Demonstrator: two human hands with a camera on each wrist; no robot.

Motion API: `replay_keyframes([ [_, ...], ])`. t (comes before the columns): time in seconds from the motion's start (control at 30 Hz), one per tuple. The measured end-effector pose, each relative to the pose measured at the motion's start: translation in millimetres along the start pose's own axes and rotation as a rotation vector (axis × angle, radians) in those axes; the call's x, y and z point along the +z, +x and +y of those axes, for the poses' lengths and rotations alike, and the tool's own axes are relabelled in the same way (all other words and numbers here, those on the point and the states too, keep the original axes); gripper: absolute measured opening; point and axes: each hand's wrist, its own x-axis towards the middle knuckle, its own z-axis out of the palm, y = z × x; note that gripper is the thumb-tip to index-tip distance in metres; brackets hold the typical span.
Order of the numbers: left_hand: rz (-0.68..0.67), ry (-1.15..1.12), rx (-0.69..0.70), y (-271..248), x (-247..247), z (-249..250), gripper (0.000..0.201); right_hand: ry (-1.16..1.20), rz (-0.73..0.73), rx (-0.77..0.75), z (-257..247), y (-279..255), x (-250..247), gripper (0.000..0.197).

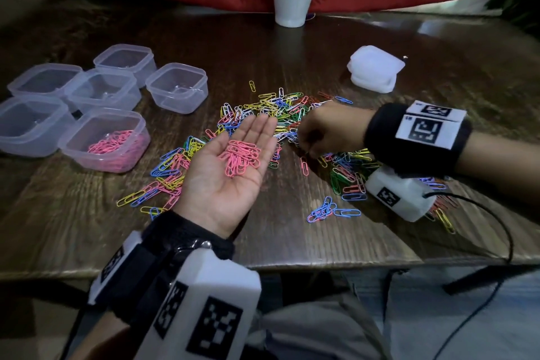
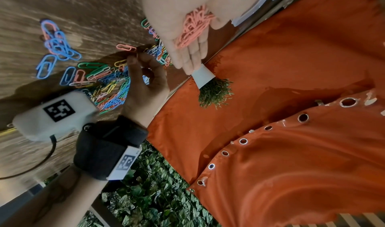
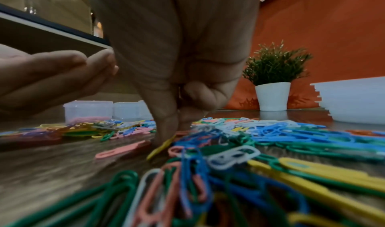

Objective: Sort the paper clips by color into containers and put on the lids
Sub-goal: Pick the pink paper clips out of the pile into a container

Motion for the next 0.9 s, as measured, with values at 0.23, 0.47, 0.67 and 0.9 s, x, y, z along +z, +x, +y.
replay_keyframes([
  [0.23,0.01,-0.005,0.039,-1.3,-1.8,5.6,0.041,0.089,0.083,0.066,-11.3,-10.1,-16.2,0.001],
  [0.47,0.033,-0.029,0.08,-4.9,-2.7,9.7,0.043,0.117,-0.071,0.235,-31.6,-13.3,-3.7,0.037],
  [0.67,0.035,-0.02,0.065,-6.1,-2.8,3.4,0.042,-0.075,-0.033,0.319,-44.3,-8.6,1.6,0.037],
  [0.9,0.061,0.027,0.051,-5.8,-6.4,-1.4,0.04,-0.003,-0.028,0.337,-46.1,-8.2,2.1,0.036],
])
